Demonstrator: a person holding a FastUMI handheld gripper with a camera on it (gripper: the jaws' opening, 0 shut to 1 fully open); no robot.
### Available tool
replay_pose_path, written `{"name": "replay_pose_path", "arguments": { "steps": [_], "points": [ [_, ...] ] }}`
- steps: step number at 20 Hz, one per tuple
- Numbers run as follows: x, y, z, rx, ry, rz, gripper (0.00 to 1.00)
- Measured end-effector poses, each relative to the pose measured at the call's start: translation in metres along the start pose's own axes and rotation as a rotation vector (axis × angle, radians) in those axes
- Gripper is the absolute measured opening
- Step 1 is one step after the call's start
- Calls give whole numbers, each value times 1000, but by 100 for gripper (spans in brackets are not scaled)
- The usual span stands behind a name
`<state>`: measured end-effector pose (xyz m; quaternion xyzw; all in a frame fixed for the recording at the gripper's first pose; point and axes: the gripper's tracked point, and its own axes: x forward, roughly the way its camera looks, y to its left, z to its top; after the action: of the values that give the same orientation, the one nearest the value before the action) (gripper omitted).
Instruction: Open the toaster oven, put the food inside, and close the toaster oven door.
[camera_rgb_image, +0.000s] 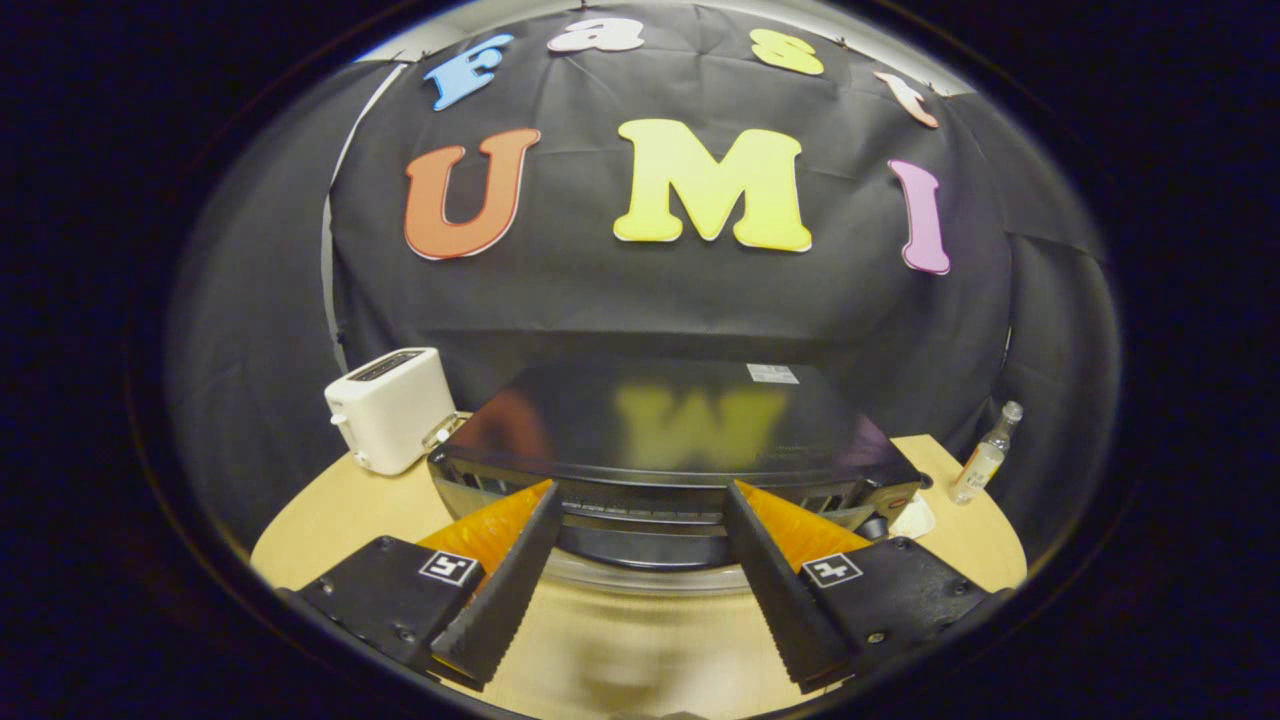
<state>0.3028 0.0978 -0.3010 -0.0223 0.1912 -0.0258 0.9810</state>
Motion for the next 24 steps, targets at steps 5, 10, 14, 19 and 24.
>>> {"name": "replay_pose_path", "arguments": {
  "steps": [5,10,14,19,24],
  "points": [
    [-34,3,-34,-40,52,4,100],
    [-63,5,-86,-66,139,9,100],
    [-72,7,-122,-71,193,13,100],
    [-70,6,-165,-77,284,20,100],
    [-61,2,-195,-68,354,30,100]
  ]
}}
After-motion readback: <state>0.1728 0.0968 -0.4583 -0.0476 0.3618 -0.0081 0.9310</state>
